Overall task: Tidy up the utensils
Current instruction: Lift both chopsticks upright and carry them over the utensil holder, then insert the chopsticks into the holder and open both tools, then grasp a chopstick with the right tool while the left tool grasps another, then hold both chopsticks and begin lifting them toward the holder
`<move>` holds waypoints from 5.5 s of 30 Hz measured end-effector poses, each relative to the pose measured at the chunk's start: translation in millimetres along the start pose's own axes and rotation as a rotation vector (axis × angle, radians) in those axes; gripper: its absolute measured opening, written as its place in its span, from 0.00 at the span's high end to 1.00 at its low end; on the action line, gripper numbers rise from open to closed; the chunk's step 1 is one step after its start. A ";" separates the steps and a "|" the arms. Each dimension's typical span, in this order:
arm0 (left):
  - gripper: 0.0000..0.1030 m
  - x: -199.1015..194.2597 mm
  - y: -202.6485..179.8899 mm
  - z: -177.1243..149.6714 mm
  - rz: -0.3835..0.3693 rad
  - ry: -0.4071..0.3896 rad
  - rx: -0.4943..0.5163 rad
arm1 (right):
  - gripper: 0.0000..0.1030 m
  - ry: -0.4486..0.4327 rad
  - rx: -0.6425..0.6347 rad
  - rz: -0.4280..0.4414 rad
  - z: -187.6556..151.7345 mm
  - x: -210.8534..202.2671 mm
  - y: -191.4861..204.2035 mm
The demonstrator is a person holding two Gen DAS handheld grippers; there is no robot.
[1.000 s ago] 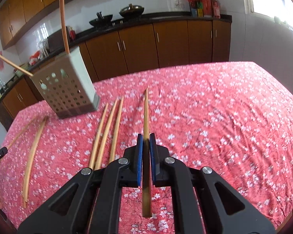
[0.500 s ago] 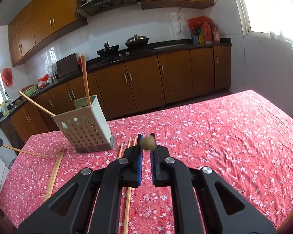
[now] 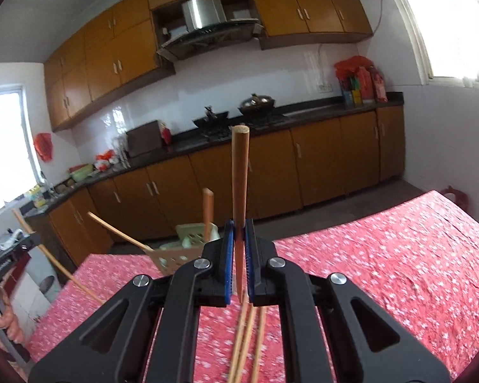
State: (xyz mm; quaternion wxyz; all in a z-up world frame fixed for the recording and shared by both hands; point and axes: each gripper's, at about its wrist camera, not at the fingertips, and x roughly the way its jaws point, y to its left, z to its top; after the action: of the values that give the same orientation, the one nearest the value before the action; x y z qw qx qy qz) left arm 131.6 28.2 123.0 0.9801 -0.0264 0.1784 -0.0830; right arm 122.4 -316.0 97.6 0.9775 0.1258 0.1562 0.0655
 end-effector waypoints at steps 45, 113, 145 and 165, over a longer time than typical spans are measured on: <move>0.51 18.2 -1.7 -13.8 0.112 -0.094 -0.013 | 0.60 0.051 -0.062 -0.101 -25.8 18.8 2.2; 0.91 112.6 74.0 -182.6 0.105 0.519 -0.170 | 0.91 0.516 -0.058 -0.272 -164.1 103.6 -50.0; 0.91 111.0 71.4 -183.6 0.105 0.515 -0.193 | 0.91 0.518 -0.054 -0.268 -163.9 103.2 -50.6; 0.92 101.3 55.5 -186.9 0.138 0.524 -0.132 | 0.92 0.514 -0.021 -0.250 -166.2 90.9 -54.4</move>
State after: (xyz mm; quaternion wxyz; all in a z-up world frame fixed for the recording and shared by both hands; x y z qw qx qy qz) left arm 167.4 61.2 -91.3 0.9000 -0.0556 0.4322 -0.0084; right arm 159.3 -315.5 -96.0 0.9075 0.0749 0.4125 -0.0241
